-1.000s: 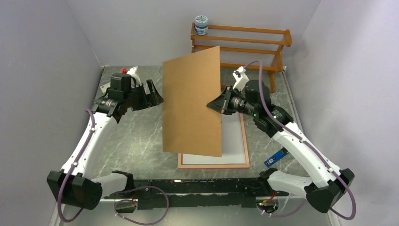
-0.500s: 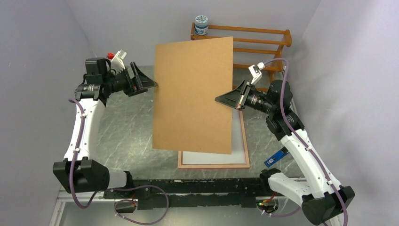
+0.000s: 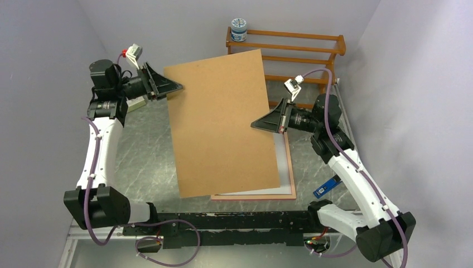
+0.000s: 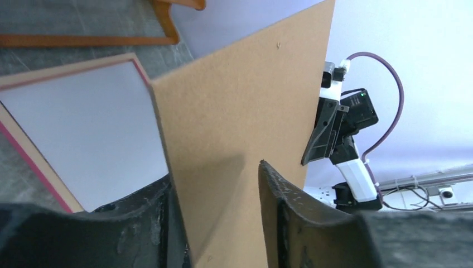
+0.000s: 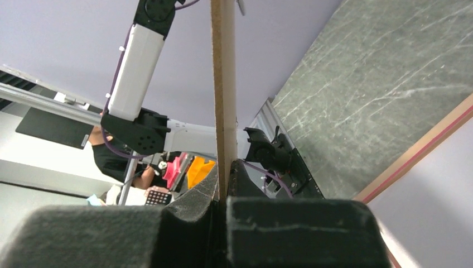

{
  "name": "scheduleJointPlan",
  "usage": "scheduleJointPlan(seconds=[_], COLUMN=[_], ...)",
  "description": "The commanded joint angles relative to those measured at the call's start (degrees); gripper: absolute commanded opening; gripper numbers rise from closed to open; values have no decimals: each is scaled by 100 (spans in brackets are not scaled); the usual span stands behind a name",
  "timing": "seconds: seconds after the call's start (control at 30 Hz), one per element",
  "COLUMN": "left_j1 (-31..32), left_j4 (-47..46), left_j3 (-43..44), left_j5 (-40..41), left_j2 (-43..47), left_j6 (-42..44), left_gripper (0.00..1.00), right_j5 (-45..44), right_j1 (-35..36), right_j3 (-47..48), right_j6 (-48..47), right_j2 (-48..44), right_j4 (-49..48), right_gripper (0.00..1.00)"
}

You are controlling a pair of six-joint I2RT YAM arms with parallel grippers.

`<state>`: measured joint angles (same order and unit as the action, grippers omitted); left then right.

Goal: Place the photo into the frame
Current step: Turn over the photo frame item at the center of the board.

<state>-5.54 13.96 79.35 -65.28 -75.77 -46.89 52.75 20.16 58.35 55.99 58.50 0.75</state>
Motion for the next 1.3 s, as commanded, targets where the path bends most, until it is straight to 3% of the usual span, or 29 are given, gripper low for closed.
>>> scheduleJointPlan(seconds=[0.0,0.23,0.33,0.43,0.5,0.63,0.73,0.83,1.07,1.13,1.27], left_j1=[-305,-345,-351,-439,-551,-664,-685,-691,-687,-685,-685], left_j4=[-1096,-1557,-1230,-784,-565,505,1699,2572,3409,3490,3756], left_j3=[-135,-472,-398,-203,-40,552,1153,1562,1740,1654,1813], left_j5=[-528,-766,-621,-197,125,953,1831,2905,4665,5543,6425], left_j2=[115,314,446,604,739,951,992,1016,1152,1297,1256], left_j6=[-772,-993,-781,-626,-581,-116,397,826,1374,1446,1540], left_gripper=[42,3,2,3,3,2,3,2,2,2,3], right_j5=[398,461,263,-116,-570,-1499,-2156,-2469,-3085,-3632,-4841], right_j1=[-69,-96,-98,-108,-109,-105,-126,-145,-25,549,1834], right_j3=[45,82,234,425,570,722,842,903,994,1085,1724], right_j6=[73,1,-271,-617,-901,-1298,-1497,-1605,-1688,-1789,-2252], right_j2=[22,271,393,476,499,525,638,735,799,804,1132], right_j4=[-564,-568,-218,266,724,1284,1722,1852,1992,1950,2119], right_gripper=[0,0,1,24,45,77,89,91,90,90,90])
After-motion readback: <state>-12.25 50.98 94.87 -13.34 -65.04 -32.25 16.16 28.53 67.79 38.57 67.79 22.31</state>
